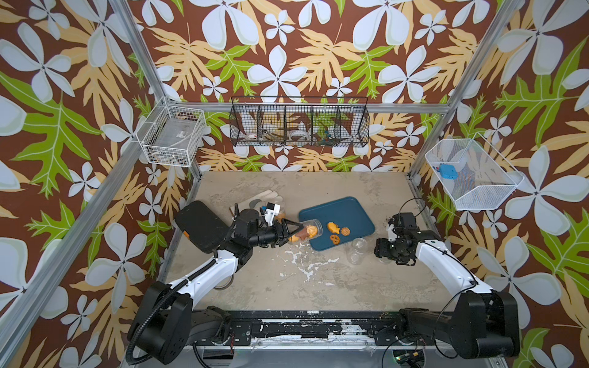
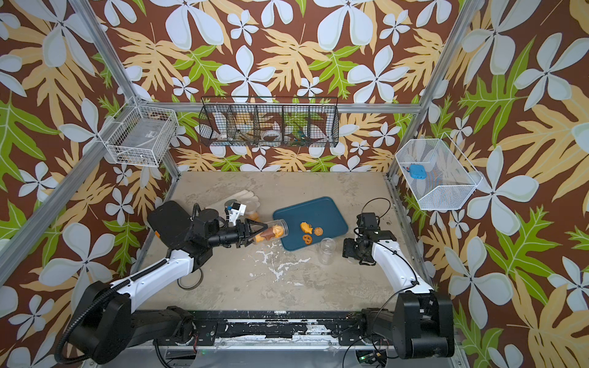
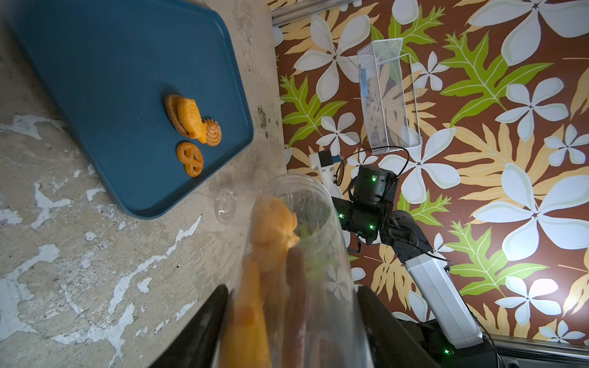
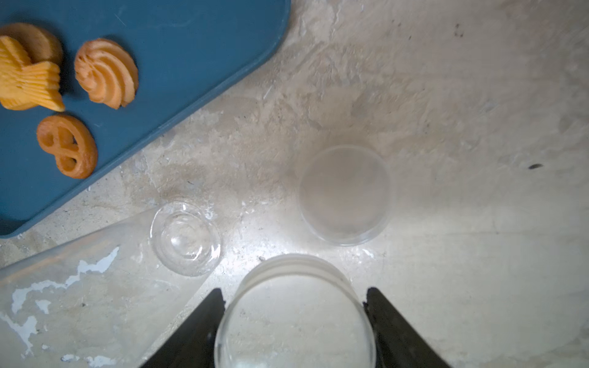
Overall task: Pour the cookies out of the jar
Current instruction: Place the lid at the center of the board.
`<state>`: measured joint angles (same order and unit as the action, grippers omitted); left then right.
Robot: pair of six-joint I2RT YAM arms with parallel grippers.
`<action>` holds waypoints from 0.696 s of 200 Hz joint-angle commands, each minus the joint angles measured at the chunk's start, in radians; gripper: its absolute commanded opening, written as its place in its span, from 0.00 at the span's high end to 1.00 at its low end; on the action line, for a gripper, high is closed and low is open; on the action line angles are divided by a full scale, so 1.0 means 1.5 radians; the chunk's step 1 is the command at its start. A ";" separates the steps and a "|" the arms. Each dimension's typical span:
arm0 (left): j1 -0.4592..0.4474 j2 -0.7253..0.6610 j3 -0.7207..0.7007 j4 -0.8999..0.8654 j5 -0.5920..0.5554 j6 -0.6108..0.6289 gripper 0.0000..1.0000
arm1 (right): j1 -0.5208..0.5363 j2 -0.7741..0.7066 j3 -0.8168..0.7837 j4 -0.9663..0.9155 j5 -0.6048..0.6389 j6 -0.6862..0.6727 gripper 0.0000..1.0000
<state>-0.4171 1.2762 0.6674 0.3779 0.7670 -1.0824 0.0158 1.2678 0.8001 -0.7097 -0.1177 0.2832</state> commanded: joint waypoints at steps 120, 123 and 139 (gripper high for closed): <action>-0.012 0.124 0.053 0.016 0.001 0.058 0.52 | 0.004 -0.142 -0.046 -0.116 -0.067 0.097 0.27; -0.013 0.127 0.054 0.015 0.002 0.059 0.52 | 0.005 -0.142 -0.048 -0.114 -0.068 0.098 0.26; -0.016 0.139 0.061 0.018 0.003 0.062 0.52 | 0.010 -0.141 -0.048 -0.112 -0.081 0.101 0.19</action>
<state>-0.4351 1.4670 0.7433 0.3721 0.7620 -1.0172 0.0235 1.0588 0.7330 -0.8684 -0.2123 0.4065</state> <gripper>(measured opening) 0.617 0.774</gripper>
